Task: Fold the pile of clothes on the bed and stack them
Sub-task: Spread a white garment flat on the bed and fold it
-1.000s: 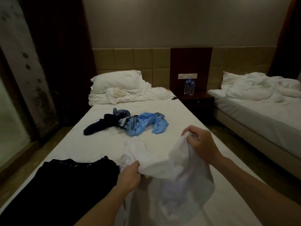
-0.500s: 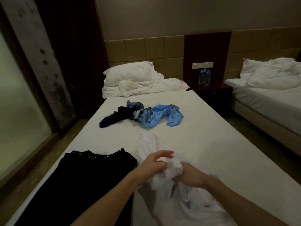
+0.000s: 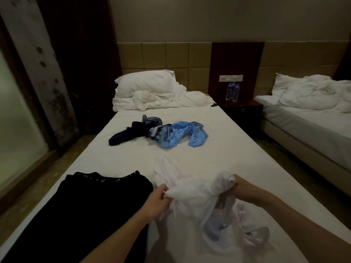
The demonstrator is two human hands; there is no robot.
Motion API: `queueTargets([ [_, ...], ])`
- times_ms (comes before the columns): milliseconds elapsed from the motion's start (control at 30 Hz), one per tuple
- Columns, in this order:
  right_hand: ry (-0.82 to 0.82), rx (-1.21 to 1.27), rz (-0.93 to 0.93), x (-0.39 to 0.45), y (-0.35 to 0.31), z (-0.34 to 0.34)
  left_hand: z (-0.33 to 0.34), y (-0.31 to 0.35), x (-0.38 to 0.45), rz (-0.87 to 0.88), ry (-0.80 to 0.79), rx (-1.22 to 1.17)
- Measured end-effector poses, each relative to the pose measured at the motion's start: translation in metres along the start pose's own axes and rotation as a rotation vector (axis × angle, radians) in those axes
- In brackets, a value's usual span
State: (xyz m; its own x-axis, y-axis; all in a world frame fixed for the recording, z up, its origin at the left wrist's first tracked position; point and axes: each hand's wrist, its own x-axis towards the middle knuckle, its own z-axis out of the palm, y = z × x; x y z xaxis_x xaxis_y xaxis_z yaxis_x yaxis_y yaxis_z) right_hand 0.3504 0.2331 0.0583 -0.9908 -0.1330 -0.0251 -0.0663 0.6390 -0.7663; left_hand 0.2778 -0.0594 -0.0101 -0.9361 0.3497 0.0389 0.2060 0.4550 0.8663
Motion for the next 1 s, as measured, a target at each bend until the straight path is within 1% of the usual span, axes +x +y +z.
queueTargets([
  [67,-0.088,-0.102,0.056,-0.002,0.001,-0.004,-0.011,0.02,-0.001,-0.003,0.052,-0.124],
  [133,-0.244,-0.212,0.122,-0.004,-0.003,-0.006,-0.018,0.038,-0.001,-0.002,0.065,-0.224],
  [167,-0.311,-0.258,0.143,-0.004,-0.012,-0.004,-0.021,0.046,0.0,0.004,0.063,-0.275],
  [200,-0.343,-0.312,0.132,-0.001,-0.019,-0.003,-0.023,0.054,0.0,0.002,0.071,-0.313],
  [233,-0.331,-0.33,0.109,0.001,-0.025,-0.003,-0.024,0.061,0.001,-0.006,0.088,-0.346],
  [267,-0.282,-0.301,0.075,0.001,-0.037,-0.002,-0.026,0.067,0.0,-0.019,0.108,-0.374],
  [333,-0.108,-0.192,-0.037,-0.002,-0.064,0.01,-0.028,0.078,0.001,-0.044,0.129,-0.436],
  [367,-0.015,-0.164,-0.105,-0.003,-0.076,0.021,-0.029,0.083,0.0,-0.056,0.127,-0.458],
  [400,0.036,-0.182,-0.149,0.0,-0.085,0.035,-0.029,0.087,0.0,-0.067,0.117,-0.479],
  [467,0.054,-0.228,-0.155,0.005,-0.091,0.062,-0.031,0.097,-0.004,-0.091,0.058,-0.56],
  [533,0.107,-0.25,-0.145,0.015,-0.084,0.072,-0.035,0.104,-0.01,-0.078,-0.017,-0.602],
  [567,0.167,-0.231,-0.144,0.018,-0.08,0.069,-0.039,0.104,-0.013,-0.047,-0.042,-0.569],
  [600,0.224,-0.201,-0.141,0.019,-0.077,0.062,-0.043,0.102,-0.015,0.001,-0.051,-0.469],
  [633,0.287,-0.165,-0.144,0.02,-0.075,0.054,-0.05,0.099,-0.018,0.043,-0.051,-0.308],
  [667,0.329,-0.091,-0.125,0.019,-0.075,0.044,-0.058,0.092,-0.019,0.069,-0.068,-0.099],
  [733,0.389,0.184,-0.062,0.015,-0.078,0.024,-0.076,0.075,-0.018,0.075,-0.194,0.305],
  [767,0.433,0.346,-0.035,0.013,-0.085,0.012,-0.084,0.066,-0.017,0.084,-0.273,0.438],
  [800,0.475,0.48,-0.01,0.01,-0.091,0.001,-0.091,0.059,-0.015,0.097,-0.333,0.523],
  [833,0.515,0.559,0.005,0.008,-0.097,-0.01,-0.096,0.055,-0.015,0.099,-0.354,0.571],
  [867,0.548,0.574,0.012,0.007,-0.103,-0.019,-0.099,0.053,-0.016,0.096,-0.354,0.59],
  [933,0.565,0.518,0.025,0.003,-0.113,-0.033,-0.102,0.054,-0.017,0.061,-0.359,0.534],
  [1000,0.517,0.425,0.046,0.001,-0.117,-0.037,-0.103,0.058,-0.018,0.05,-0.376,0.479],
])
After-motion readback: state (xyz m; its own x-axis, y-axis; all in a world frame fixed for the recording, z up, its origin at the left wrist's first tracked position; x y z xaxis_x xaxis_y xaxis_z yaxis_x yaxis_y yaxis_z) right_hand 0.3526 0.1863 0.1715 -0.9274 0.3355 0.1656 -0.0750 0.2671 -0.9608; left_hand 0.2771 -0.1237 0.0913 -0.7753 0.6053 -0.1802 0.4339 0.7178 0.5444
